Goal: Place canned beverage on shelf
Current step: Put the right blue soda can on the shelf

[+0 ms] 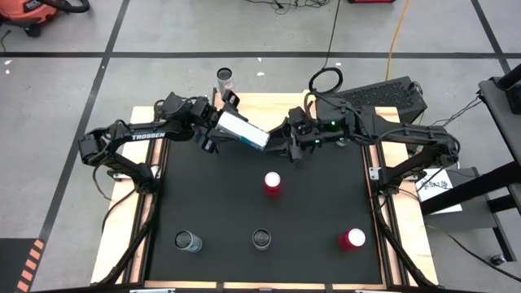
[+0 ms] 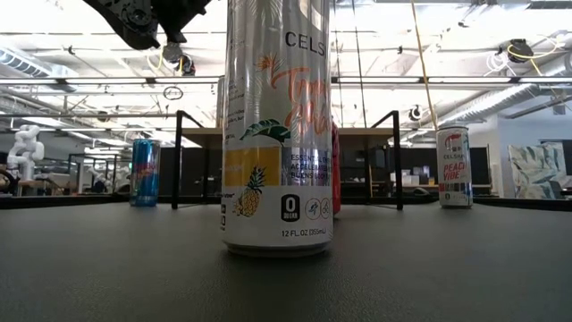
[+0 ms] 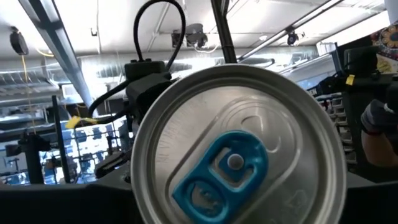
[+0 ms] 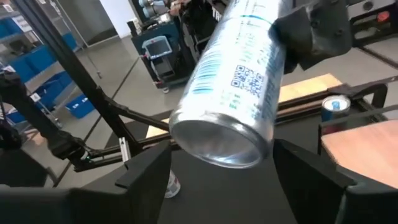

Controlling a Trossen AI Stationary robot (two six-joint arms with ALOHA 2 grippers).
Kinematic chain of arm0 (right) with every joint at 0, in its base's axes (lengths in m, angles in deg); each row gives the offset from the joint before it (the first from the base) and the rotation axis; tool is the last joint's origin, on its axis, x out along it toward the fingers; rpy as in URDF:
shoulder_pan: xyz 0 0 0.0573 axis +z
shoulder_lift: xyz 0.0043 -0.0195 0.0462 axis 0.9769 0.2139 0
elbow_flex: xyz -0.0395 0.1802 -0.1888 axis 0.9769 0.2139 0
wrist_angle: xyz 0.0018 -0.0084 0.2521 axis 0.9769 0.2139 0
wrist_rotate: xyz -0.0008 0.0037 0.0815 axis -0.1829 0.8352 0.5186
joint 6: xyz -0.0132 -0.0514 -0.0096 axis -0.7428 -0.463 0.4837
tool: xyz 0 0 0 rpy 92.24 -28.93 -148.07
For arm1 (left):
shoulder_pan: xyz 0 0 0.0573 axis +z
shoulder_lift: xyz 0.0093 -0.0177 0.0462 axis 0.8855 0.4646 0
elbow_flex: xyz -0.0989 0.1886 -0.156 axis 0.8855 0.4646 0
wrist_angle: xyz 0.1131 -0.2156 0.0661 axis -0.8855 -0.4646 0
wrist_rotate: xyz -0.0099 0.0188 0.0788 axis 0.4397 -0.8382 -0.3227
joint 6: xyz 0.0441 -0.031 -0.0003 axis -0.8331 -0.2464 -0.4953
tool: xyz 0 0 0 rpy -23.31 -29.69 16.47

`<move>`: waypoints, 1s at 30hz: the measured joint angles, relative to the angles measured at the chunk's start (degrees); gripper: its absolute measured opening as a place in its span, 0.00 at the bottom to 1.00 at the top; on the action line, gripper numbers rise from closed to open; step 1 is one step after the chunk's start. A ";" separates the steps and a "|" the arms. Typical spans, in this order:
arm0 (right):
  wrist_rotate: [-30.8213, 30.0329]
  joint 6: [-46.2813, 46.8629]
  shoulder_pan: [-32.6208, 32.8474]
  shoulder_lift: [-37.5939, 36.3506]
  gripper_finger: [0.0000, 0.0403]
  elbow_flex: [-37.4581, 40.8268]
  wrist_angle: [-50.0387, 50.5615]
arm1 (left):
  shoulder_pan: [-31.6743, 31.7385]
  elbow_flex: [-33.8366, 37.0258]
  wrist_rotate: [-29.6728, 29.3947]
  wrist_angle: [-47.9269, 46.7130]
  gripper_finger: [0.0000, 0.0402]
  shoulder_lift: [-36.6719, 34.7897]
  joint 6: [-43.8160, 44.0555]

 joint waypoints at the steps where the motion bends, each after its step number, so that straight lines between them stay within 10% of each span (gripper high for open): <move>1: 0.02 0.40 0.01 0.00 0.65 0.00 0.14 | 0.00 0.00 0.11 -0.11 0.56 0.00 0.01; 30: -4.78 0.75 0.01 -0.13 0.64 -0.01 -3.97 | -0.04 0.00 2.33 -0.67 0.56 0.00 0.03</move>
